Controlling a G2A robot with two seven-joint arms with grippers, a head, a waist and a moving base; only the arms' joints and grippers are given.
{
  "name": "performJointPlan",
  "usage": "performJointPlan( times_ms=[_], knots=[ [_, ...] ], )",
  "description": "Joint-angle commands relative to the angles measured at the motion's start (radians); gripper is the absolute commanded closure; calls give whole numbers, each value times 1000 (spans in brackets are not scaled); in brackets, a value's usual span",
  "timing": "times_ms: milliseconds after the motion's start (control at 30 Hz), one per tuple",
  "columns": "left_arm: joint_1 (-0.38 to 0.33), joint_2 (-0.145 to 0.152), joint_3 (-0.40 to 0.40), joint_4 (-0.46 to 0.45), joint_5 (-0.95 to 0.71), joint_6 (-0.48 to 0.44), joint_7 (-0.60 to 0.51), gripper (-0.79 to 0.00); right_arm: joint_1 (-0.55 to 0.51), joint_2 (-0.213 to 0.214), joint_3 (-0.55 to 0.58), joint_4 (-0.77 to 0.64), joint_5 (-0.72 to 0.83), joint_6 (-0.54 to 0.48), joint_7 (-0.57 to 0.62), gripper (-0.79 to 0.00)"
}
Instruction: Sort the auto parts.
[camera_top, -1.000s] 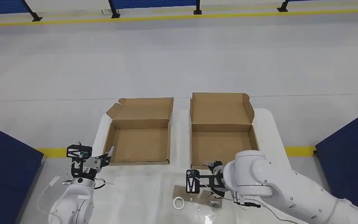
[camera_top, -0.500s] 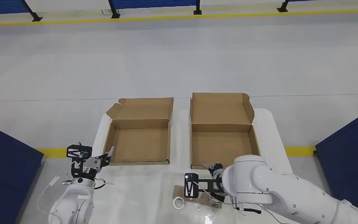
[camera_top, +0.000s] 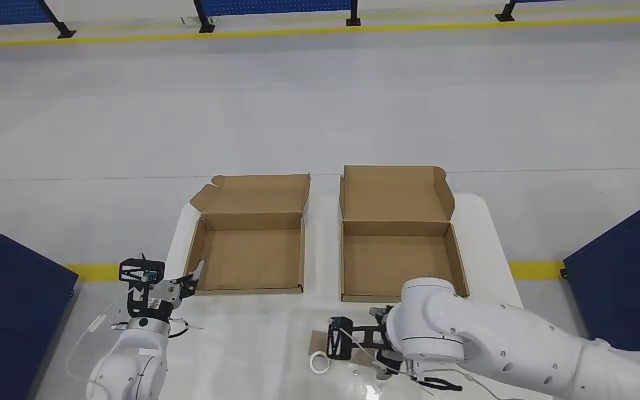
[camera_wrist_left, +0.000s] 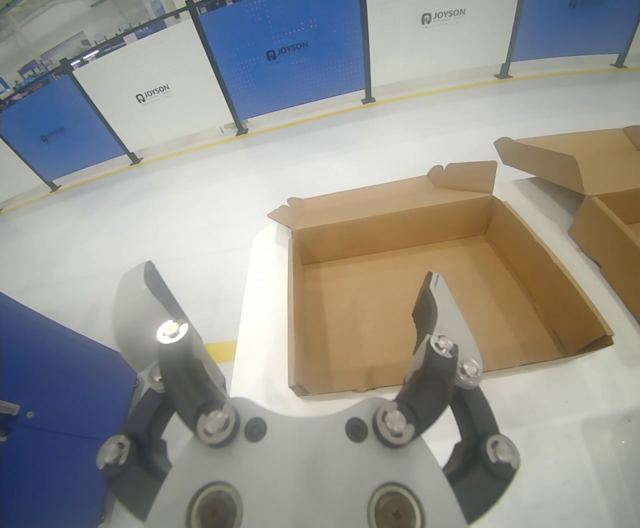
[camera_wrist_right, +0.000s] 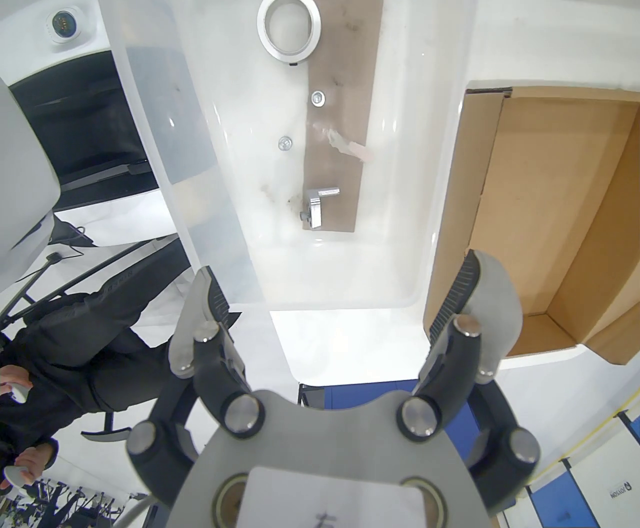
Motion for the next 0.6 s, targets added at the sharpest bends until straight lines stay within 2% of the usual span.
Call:
performJointPlan(
  times_ms=[0, 367, 567],
  knots=[
    [0, 0, 0, 0, 0, 0, 0, -785, -1, -5, -11, 7, 0, 8, 0, -785],
    [0, 0, 0, 0, 0, 0, 0, -785, -8, -5, -12, 11, -1, 7, -16, -785],
    [0, 0, 0, 0, 0, 0, 0, -785, -48, -22, -60, 57, -88, -22, -40, -785]
  ],
)
